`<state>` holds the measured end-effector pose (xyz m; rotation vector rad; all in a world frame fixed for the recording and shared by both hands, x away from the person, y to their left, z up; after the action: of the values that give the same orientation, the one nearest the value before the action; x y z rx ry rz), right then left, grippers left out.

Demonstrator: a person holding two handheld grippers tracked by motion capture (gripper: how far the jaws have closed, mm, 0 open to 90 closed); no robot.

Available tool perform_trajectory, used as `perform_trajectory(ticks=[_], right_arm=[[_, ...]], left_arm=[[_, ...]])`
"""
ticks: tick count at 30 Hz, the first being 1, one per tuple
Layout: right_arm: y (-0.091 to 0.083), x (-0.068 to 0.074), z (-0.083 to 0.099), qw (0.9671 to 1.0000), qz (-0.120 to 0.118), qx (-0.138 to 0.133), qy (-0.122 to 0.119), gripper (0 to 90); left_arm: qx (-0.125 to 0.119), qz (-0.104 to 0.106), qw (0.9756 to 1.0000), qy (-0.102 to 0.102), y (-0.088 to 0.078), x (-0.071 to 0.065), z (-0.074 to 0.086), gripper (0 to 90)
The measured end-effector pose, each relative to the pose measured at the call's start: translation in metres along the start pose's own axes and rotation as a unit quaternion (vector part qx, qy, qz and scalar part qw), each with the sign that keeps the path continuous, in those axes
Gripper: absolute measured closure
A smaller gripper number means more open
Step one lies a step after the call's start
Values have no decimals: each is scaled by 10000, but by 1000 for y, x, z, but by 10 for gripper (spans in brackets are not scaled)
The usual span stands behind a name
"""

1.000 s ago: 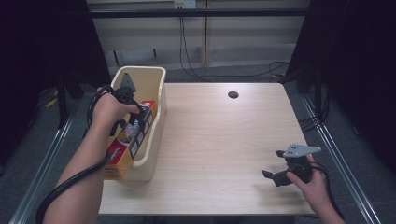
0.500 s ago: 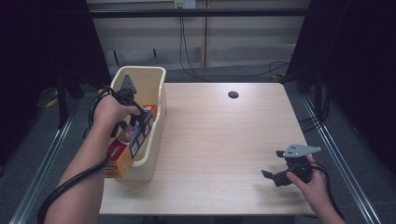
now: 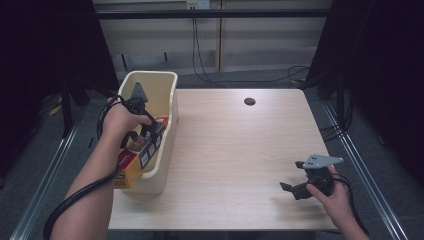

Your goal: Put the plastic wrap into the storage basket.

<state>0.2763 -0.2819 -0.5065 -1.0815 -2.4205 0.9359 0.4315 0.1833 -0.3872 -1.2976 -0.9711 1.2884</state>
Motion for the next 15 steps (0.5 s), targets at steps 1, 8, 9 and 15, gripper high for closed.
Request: perform_trajectory(ticks=[1,8,9,15], right_arm=[[0,0,0,10000,1,3,6,18],[0,0,0,10000,-3,4,7,19],[0,0,0,10000,4,3,-12,19],[0,0,0,10000,-8,4,-13,19]], left_arm=[[-46,-33,10000,-28,1,0,0,400],[-45,15,10000,-19,2,0,-1,399],[-15,41,10000,-28,2,0,-1,399],[21,61,10000,-24,5,1,-1,399]])
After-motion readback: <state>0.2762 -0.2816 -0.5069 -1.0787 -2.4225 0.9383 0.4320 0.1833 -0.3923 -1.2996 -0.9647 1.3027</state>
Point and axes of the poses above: each handheld gripper's, and its own axes: y roughly forward along the jaws, z roughly out of its underside, x roughly to its left, the point moved 5 cm from there along y, roughly forward along the jaws, and after that the axes turned 3 degrees about x, right-handed, at the moved point
